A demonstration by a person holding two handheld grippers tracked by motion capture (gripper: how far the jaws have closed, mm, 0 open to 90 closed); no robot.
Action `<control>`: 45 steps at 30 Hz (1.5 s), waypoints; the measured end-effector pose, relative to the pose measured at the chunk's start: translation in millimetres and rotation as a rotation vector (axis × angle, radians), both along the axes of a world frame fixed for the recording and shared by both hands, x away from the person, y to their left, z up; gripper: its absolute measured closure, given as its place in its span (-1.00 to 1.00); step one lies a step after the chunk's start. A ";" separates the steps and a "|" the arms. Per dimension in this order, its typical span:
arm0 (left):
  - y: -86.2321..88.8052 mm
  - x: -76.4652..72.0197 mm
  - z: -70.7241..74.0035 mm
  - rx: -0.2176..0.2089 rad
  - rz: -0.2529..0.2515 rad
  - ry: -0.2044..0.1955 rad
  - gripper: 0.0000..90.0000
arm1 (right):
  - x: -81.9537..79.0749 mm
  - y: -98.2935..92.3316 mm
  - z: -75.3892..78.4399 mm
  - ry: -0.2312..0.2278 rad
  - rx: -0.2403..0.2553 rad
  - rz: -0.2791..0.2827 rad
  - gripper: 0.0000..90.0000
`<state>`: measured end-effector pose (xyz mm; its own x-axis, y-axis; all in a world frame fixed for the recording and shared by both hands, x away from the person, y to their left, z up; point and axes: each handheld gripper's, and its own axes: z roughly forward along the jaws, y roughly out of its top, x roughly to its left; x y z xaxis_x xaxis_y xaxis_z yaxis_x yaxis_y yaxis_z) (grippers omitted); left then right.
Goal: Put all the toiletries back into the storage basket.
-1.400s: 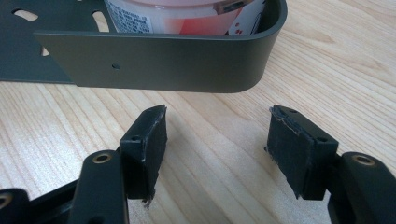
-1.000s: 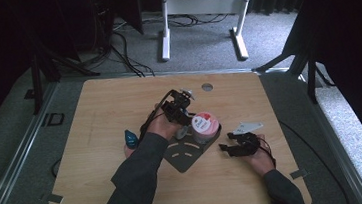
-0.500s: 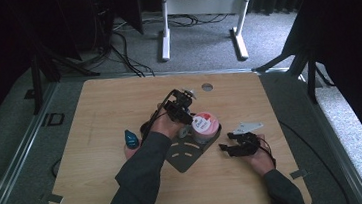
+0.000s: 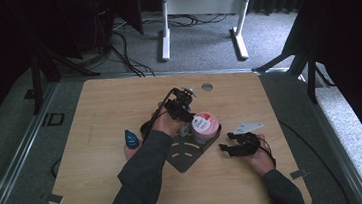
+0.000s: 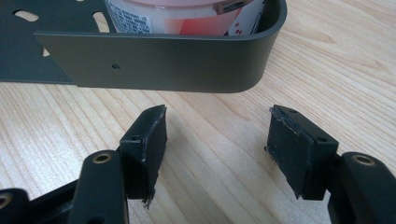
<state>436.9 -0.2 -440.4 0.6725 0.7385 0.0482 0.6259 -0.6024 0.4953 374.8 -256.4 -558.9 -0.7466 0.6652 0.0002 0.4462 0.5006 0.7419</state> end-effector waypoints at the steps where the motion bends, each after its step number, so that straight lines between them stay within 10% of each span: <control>1: 0.0 0.6 0.0 0.000 -0.001 -0.002 0.24 | 0.1 0.0 0.0 0.000 0.000 0.000 -0.17; 45: -4.5 17.4 -5.2 -0.080 0.059 -0.036 0.17 | -0.2 0.2 0.0 0.000 -0.001 0.001 -0.17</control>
